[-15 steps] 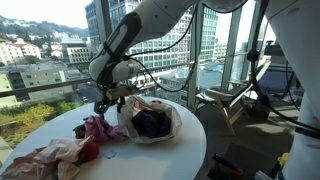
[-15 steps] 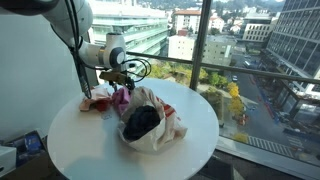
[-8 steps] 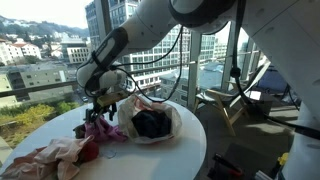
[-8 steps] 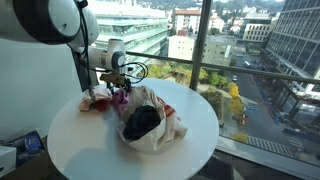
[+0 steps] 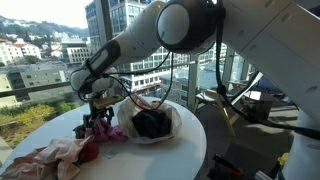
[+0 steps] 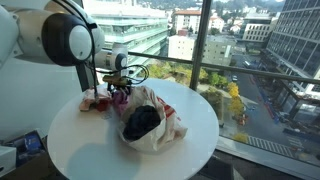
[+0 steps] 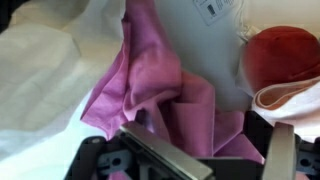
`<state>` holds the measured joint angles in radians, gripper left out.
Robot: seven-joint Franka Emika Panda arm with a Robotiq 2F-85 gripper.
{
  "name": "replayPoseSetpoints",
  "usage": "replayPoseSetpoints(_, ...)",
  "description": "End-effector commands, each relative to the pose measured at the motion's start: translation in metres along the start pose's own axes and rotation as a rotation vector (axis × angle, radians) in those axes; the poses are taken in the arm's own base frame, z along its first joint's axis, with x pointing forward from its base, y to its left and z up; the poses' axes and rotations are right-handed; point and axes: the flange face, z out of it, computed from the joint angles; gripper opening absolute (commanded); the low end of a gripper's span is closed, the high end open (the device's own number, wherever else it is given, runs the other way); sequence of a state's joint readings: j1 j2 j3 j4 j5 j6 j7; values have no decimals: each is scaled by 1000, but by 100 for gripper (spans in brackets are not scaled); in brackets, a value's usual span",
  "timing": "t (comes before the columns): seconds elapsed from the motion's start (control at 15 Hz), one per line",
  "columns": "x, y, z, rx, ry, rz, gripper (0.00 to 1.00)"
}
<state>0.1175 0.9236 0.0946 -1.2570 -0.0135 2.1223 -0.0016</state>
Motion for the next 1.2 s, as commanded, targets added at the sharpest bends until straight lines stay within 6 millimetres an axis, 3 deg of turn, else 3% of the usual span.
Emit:
replayPoseSetpoints(0.0,19,-4,4,25,-16,-28,75)
replayPoseSetpoints(0.13,22,-4,7,26,-29,-45,66)
replayPoseSetpoints(0.47,26,-2,8,31,-46,-51,25)
replayPoseSetpoints(0.6,26,-1,6,32,-52,-48,14)
replayPoseSetpoints(0.8,23,0,-7,33,-53,-58,6)
replayPoseSetpoints(1.13,12,3,-47,23,-37,-56,12)
